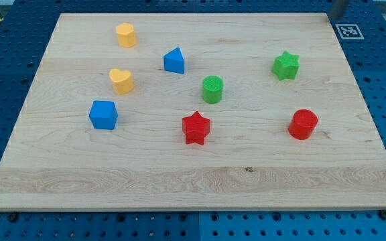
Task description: Place your arm to the left side of the green star
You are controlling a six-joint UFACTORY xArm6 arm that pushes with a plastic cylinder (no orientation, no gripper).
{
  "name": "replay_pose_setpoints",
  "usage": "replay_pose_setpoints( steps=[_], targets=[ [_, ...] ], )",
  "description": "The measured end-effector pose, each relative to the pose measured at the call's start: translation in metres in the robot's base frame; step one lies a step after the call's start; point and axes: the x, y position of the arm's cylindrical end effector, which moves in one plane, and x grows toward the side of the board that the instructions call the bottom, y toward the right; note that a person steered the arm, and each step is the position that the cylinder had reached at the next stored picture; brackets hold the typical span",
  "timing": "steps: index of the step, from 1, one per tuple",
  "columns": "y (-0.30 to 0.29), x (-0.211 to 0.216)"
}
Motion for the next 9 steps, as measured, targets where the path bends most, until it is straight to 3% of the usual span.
replay_pose_setpoints(
  steps=[4, 5, 6, 7, 9],
  targets=[
    [-0.105, 0.034],
    [-0.164, 0.034],
    [-0.192, 0.052],
    [-0.192, 0.103],
    [-0.180, 0.159]
  ],
)
